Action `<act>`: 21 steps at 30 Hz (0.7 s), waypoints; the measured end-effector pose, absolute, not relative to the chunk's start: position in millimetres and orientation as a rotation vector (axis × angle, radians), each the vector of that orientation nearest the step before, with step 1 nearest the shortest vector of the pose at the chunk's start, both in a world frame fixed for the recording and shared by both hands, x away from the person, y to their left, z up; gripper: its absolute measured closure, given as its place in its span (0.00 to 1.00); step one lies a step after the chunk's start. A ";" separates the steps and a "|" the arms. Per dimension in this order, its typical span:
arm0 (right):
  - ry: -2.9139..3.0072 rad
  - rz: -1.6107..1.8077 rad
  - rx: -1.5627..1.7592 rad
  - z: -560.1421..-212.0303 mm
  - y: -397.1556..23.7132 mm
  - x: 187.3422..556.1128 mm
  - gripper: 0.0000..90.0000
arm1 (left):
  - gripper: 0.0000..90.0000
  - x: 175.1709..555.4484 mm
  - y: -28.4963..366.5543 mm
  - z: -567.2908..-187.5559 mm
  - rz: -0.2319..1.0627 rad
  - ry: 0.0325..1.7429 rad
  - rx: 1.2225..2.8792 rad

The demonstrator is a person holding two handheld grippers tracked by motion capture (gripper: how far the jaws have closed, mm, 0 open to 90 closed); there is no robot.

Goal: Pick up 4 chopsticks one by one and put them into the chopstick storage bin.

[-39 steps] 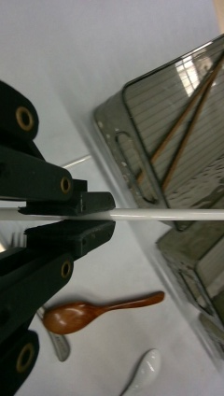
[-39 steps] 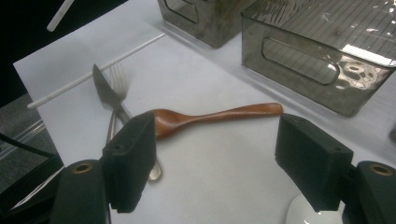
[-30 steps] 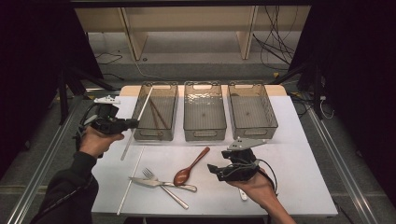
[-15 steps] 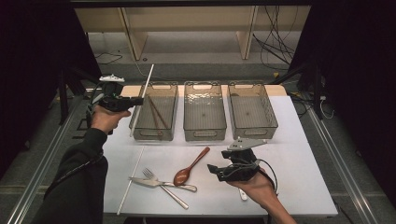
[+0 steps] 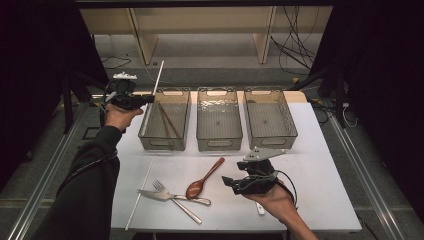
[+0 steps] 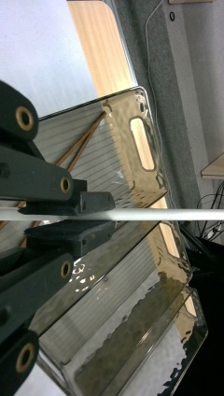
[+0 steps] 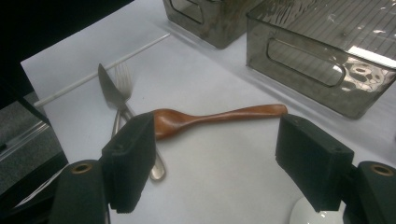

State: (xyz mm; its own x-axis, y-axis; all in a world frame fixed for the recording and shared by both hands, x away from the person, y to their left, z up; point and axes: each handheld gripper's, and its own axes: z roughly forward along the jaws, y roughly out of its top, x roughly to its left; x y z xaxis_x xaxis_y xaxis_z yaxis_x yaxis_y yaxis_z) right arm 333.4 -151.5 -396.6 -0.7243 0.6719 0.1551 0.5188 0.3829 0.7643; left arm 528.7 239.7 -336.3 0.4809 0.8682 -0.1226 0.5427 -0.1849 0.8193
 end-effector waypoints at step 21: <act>2.461 1.261 1.064 -396.7 -151.3 333.4 0.33 | 0.93 540.9 227.5 -360.6 0.541 1.186 1.890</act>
State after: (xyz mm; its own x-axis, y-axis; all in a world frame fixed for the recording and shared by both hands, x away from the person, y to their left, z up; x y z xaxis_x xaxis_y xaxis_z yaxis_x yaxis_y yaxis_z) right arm 333.4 -151.3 -396.7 -0.7281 0.6676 0.1557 0.5164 0.3847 0.7651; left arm 540.9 227.5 -360.6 0.4639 0.8836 -0.0638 0.5305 -0.2193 0.8188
